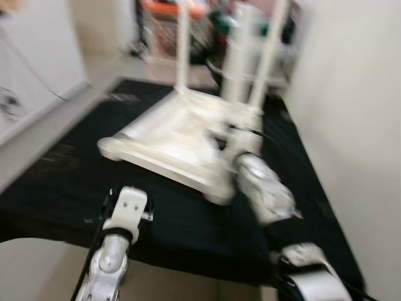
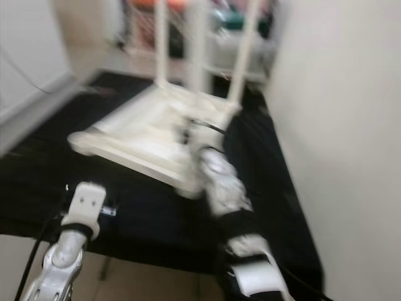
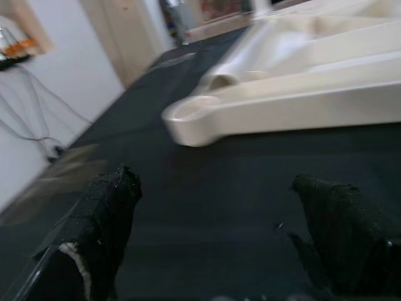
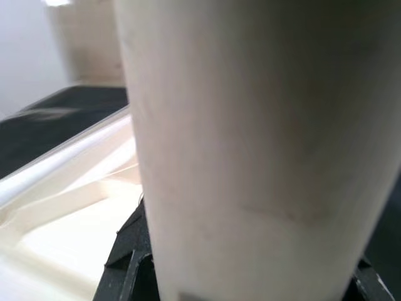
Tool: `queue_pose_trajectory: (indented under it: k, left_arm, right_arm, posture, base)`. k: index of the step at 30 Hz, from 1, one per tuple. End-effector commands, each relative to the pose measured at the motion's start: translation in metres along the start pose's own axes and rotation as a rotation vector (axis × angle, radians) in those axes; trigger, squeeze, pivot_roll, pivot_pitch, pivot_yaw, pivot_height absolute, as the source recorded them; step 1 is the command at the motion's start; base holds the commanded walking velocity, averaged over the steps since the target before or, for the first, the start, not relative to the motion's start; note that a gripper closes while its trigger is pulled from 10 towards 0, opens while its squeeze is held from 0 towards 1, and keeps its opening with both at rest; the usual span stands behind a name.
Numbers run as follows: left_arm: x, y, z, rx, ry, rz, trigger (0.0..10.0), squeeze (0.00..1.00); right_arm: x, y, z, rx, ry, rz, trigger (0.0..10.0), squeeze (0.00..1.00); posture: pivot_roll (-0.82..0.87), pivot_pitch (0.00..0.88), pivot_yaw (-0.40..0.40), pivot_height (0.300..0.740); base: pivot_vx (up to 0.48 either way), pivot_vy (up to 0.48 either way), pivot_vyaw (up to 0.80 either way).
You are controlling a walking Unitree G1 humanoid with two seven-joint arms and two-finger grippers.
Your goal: Building children table
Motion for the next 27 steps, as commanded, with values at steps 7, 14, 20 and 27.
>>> queue_pose_trajectory:
  k: [7,14,20,27]
  left_arm:
    - [-0.01,-0.002,0.004,-0.015,0.0,-0.036,10.0,0.0]
    - [-0.008,-0.003,0.004,-0.017,-0.001,-0.032,10.0,0.0]
    - [-0.005,-0.003,0.004,-0.016,-0.002,-0.02,10.0,0.0]
    - [-0.002,0.0,0.001,-0.008,-0.003,-0.008,10.0,0.0]
  right_arm:
    - [0.093,0.048,-0.035,0.21,-0.172,0.651,10.0,1.0]
    - [0.141,0.103,0.007,0.181,-0.057,1.281,10.0,0.0]
    - [0.154,0.114,-0.005,0.216,0.004,1.398,0.0,0.0]
    - [0.128,0.046,-0.029,0.219,0.001,0.847,0.0,0.0]
  posture:
    - [0.06,0.0,-0.07,0.74]
    - [0.06,0.0,-0.075,0.74]
    - [0.09,0.0,-0.102,0.74]
    - [0.08,0.0,-0.096,0.74]
  base:
    - [0.0,0.0,0.0]
    - [0.0,0.0,0.0]
    - [0.0,0.0,0.0]
    - [0.0,0.0,0.0]
Point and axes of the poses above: a point about 5 cm out from each wrist's last joint towards the gripper, its own y axis pointing back from the gripper into the wrist, its own z axis along the axis of the wrist's last joint, x = y × z, the point moved 6 cm from there along -y, pointing out of the wrist towards the gripper, and after that the axes turned 12 degrees about -y, right-handed, at the moved point
